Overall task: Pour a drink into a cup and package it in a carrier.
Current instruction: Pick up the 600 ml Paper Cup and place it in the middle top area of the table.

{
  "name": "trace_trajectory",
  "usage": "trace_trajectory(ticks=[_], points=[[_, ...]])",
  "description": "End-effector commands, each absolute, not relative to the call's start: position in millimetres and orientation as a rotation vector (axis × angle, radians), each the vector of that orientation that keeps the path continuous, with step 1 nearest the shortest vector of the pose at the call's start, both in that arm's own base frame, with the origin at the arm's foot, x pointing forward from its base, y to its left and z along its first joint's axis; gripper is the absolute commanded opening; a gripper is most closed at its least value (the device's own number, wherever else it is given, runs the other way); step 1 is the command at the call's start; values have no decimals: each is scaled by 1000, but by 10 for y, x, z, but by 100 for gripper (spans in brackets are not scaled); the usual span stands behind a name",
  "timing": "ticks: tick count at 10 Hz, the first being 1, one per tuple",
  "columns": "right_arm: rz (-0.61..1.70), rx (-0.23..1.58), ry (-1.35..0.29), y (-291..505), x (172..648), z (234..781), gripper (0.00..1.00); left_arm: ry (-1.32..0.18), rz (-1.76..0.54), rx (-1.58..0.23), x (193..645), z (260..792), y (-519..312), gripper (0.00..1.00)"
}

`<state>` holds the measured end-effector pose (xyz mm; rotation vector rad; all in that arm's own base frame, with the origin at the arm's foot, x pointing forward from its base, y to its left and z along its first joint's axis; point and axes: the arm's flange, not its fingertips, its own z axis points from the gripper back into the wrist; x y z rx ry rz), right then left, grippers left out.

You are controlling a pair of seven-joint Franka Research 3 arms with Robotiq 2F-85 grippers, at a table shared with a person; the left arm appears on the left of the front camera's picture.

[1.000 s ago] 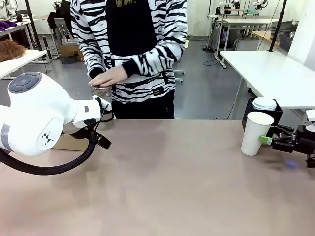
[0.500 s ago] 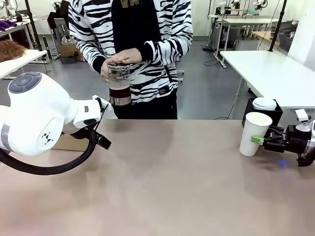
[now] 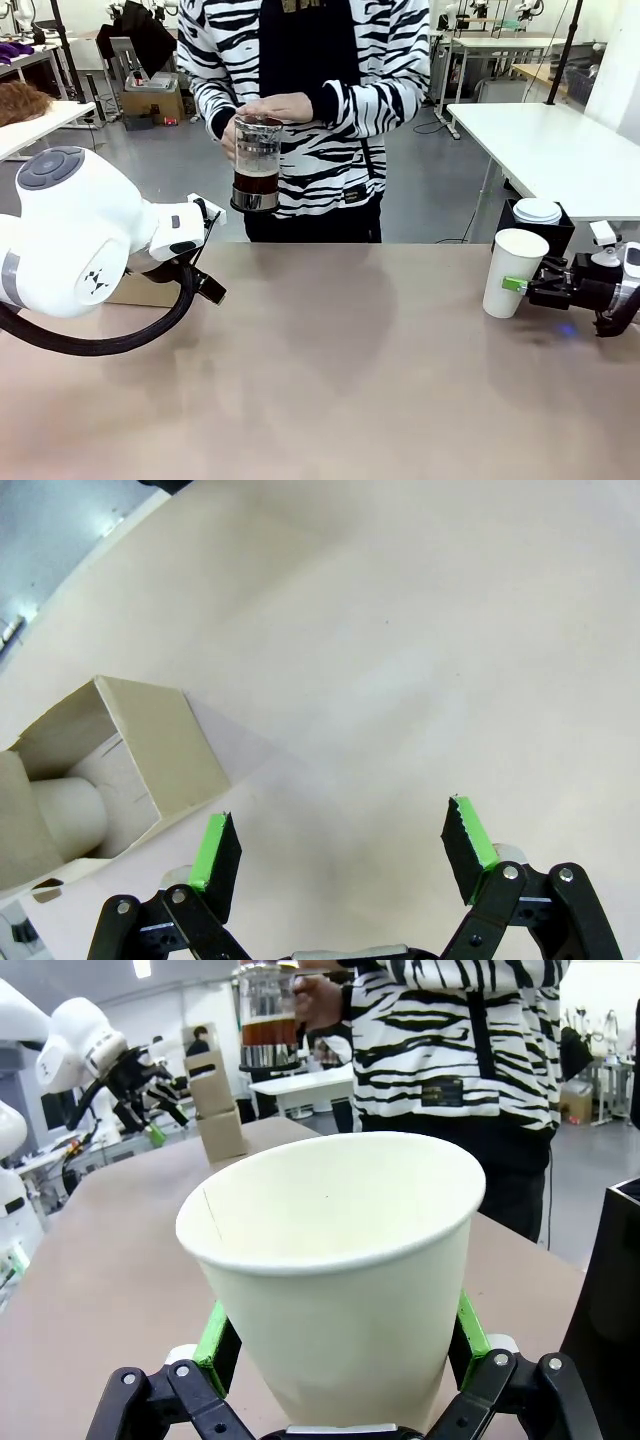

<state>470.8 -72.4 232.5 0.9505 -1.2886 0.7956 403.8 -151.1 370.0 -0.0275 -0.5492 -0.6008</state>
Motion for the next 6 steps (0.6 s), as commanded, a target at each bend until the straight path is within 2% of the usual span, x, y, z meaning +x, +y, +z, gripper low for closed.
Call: trace_trajectory(ticks=[1,4,5,6], points=[[760,939,-1314,-671,4853,2319,100,-550,-602,-28,4035,3704,-1512,100],[757,960,-1303,-642,4910,2295,100,-550,-602,-28,4035,3704,-1512,100],[752,975,-1294,-644,4919,2285,80,-550,-602,-28,4035,3704,-1512,100],[761,978,-1278,-678,4879,2306,80,-550,-602,-28,4035,3704,-1512,100]])
